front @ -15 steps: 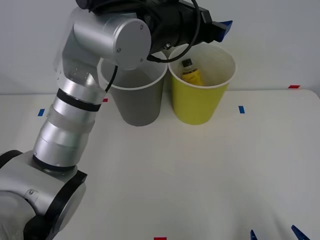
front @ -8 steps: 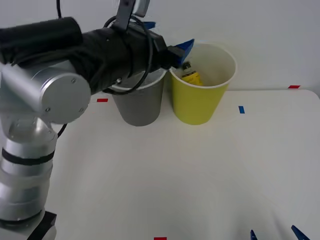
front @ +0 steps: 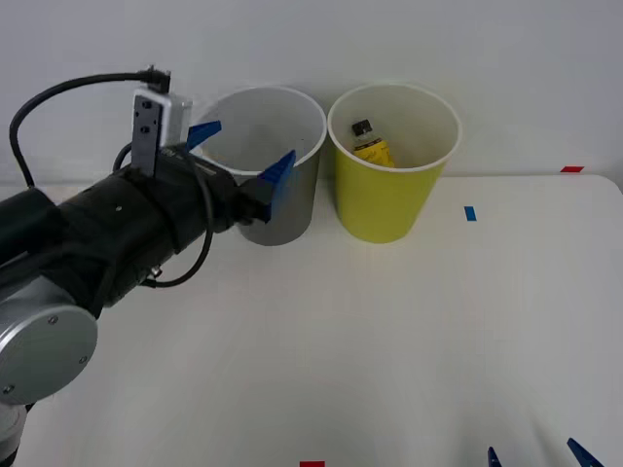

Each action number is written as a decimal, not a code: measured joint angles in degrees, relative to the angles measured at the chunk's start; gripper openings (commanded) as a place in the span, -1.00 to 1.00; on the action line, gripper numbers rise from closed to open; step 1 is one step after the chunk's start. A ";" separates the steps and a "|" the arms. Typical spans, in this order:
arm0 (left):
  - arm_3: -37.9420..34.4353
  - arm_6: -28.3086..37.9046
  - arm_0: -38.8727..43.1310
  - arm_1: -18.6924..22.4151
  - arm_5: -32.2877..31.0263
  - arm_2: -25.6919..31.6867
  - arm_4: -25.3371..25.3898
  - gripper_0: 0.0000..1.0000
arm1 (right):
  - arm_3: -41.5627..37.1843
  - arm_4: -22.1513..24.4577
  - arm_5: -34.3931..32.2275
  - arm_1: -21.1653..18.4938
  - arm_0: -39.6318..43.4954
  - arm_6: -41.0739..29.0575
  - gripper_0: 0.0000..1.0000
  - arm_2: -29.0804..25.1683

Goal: Put cans in the gray bin and PET bottles in the light green bin.

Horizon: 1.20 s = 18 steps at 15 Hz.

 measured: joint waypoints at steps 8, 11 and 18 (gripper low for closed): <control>-11.84 -3.05 18.95 -0.26 -4.84 -0.15 3.56 1.00 | 0.00 0.00 0.00 0.00 0.00 0.00 0.86 0.00; -11.92 -4.36 20.15 -1.17 -6.04 0.06 3.42 1.00 | 0.00 0.00 0.00 0.00 0.00 0.00 0.87 0.00; -5.61 -5.85 24.81 -2.17 -18.32 0.94 0.02 1.00 | 0.00 0.00 0.00 0.00 0.00 0.00 0.86 0.00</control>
